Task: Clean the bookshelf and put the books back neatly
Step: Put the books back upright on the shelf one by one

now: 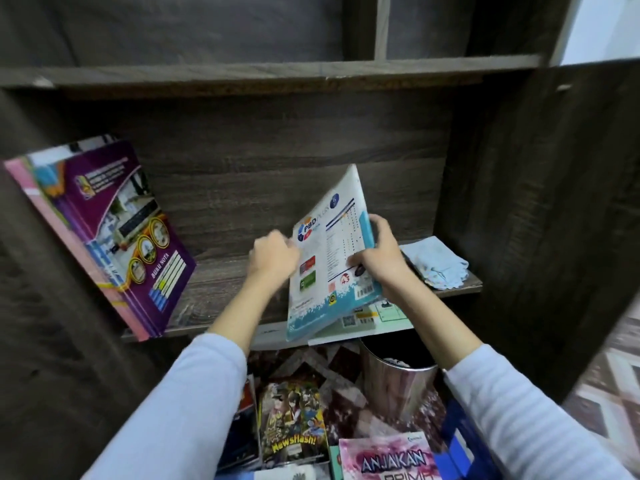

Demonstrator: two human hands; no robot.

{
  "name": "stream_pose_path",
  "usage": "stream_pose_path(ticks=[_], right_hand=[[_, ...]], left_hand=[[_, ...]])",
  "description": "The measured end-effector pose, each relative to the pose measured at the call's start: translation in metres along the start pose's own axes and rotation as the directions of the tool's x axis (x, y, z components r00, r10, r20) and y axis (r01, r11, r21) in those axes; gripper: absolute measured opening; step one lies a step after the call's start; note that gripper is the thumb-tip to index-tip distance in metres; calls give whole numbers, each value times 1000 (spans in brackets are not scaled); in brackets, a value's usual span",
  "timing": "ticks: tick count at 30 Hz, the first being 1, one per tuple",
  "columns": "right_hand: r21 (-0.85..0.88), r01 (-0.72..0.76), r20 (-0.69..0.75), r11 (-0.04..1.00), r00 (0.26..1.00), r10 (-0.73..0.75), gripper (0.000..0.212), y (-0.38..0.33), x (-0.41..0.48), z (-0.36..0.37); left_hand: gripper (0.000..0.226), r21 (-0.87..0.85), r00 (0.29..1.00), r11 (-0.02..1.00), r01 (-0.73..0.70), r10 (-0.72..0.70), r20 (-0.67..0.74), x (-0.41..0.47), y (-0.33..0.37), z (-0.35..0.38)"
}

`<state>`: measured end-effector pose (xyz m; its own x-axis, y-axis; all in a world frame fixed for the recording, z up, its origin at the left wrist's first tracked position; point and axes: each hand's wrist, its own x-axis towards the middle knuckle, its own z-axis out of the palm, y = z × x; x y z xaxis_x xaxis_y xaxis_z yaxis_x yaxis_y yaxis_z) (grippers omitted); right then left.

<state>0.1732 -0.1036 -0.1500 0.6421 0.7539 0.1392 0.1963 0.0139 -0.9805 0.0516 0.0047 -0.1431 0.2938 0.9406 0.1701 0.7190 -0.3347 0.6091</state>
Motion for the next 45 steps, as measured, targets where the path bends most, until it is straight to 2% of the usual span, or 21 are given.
stream_pose_path(ticks=[2,4,6,8,11,16,21,25,29,31,33,35,37,40,42,45], right_hand=[[-87,100,-2,991,995,-100,68,-11,-16,15],[-167,178,15,970,984,-178,71,-18,-31,33],[-212,238,38,948,971,-235,72,-24,-45,51],[-230,273,64,934,962,-265,72,-29,-57,70],[-269,329,97,905,944,-315,76,-38,-74,95],[-313,415,168,854,910,-380,80,-46,-94,140],[-295,495,198,817,868,-455,77,-33,-96,194],[-254,569,213,782,822,-528,76,-15,-90,231],[-302,551,297,778,830,-472,76,-2,-77,258],[-314,536,352,783,832,-429,72,4,-67,268],[-277,535,390,798,822,-416,71,9,-58,278],[-232,524,411,819,816,-406,72,12,-49,287],[-205,505,426,839,817,-388,74,16,-41,295],[-213,474,456,854,822,-342,74,25,-30,300],[-230,470,499,852,809,-311,75,31,-24,299],[-228,461,549,858,789,-278,77,35,-14,297]], left_hand=[[40,-254,999,967,1,12,47,9,23,-19],[53,-468,995,883,41,8,101,14,44,-37],[72,-591,994,803,78,-14,112,13,58,-56],[89,-630,996,774,70,-23,82,11,62,-73],[98,-526,999,851,-8,-19,-46,16,55,-93],[92,-318,970,936,-154,82,-229,12,18,-133],[84,-250,932,940,-230,139,-334,1,-29,-167],[73,-186,873,941,-281,171,-456,-2,-67,-179],[66,-100,809,928,-358,256,-529,-5,-95,-178],[62,-11,793,939,-343,283,-539,-6,-107,-174],[59,161,752,951,-264,307,-583,-3,-120,-172],[60,360,698,912,-197,388,-602,5,-134,-172],[60,490,643,853,-183,480,-597,14,-147,-169],[63,536,640,827,-168,505,-579,18,-157,-160],[75,518,666,841,-157,477,-573,20,-162,-152],[86,501,655,854,-140,459,-600,28,-163,-146]])
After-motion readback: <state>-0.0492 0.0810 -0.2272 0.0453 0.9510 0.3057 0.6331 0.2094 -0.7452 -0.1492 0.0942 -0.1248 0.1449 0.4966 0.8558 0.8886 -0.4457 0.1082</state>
